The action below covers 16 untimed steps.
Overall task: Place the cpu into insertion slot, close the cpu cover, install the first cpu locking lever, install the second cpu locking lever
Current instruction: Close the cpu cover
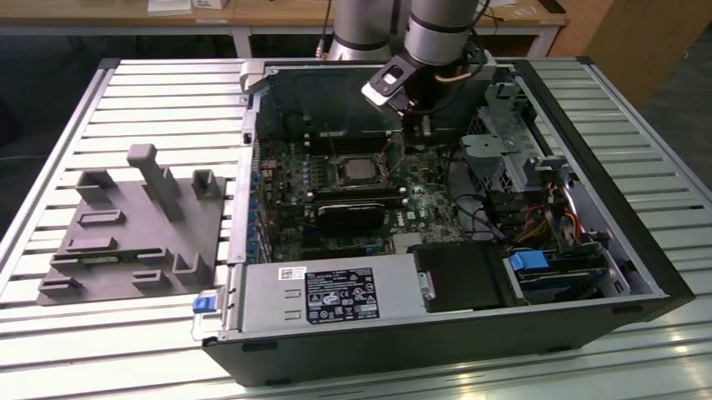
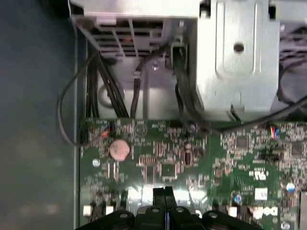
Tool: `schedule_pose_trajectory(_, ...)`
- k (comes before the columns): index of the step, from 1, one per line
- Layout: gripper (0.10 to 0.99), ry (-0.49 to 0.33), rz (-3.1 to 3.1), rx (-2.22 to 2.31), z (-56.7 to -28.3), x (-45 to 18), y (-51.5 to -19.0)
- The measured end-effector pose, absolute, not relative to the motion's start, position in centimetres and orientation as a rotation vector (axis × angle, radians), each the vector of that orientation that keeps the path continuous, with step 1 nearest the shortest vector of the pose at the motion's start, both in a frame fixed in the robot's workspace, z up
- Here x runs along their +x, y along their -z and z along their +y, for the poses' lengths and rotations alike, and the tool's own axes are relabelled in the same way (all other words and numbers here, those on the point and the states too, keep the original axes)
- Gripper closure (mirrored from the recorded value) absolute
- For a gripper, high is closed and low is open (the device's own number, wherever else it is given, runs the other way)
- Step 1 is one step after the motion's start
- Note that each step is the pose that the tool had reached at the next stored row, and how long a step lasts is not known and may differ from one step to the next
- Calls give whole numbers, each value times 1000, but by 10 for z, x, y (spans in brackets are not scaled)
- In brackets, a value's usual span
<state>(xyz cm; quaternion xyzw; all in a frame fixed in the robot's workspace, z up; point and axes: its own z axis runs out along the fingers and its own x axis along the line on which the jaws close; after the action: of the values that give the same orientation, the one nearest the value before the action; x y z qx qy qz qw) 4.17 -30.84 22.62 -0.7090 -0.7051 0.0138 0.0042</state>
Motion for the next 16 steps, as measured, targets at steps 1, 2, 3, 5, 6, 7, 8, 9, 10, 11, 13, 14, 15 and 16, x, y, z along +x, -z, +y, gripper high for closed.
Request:
schedule_pose_trajectory(1, 984, -41, -2210, -2222, -308, 38, -226)
schedule_pose_trajectory(2, 984, -39, -2211, -2223, -308, 35, -226)
schedule_pose_trajectory(3, 984, -37, -2212, -2224, -308, 32, -226)
schedule_pose_trajectory(5, 984, -33, -2214, -2226, -308, 26, -226)
schedule_pose_trajectory(6, 984, -31, -2215, -2227, -308, 23, -226)
schedule_pose_trajectory(7, 984, -29, -2215, -2228, -308, 20, -226)
schedule_pose_trajectory(8, 984, -27, -2216, -2229, -308, 17, -226)
schedule_pose_trajectory(9, 984, -25, -2217, -2230, -308, 14, -226)
schedule_pose_trajectory(10, 984, -24, -2218, -2231, -308, 11, -226)
schedule_pose_trajectory(11, 984, -22, -2219, -2231, -308, 8, -226)
schedule_pose_trajectory(13, 984, -19, -2220, -2233, -308, 3, -226)
schedule_pose_trajectory(14, 984, -17, -2221, -2233, -308, 1, -226)
schedule_pose_trajectory(15, 984, -17, -2221, -2234, -308, 0, -226)
schedule_pose_trajectory(16, 984, -17, -2221, -2234, -308, 0, -226)
